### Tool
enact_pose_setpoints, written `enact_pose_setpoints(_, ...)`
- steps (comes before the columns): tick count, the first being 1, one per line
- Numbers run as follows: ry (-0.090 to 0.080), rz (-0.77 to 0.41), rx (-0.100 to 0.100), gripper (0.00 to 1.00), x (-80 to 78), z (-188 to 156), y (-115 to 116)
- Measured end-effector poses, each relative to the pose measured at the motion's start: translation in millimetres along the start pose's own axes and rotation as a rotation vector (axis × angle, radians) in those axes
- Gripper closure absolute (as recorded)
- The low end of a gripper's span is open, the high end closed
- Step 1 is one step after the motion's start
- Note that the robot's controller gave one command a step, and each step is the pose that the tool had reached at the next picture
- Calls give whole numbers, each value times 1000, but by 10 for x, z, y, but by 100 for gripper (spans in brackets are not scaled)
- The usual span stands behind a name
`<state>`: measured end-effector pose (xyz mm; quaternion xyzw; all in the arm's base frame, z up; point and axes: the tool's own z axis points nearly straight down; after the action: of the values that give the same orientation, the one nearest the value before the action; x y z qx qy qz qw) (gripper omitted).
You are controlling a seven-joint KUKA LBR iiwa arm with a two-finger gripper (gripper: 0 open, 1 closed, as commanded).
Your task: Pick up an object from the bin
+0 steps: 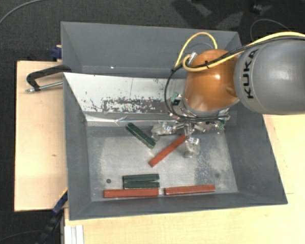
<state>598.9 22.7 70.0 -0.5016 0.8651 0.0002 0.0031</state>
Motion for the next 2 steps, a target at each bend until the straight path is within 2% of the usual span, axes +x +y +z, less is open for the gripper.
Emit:
enact_pose_setpoints(1,-1,3,1,0,-18,-13,-6)
enact_pose_setpoints(2,0,3,-1,100,-17,-11,-4)
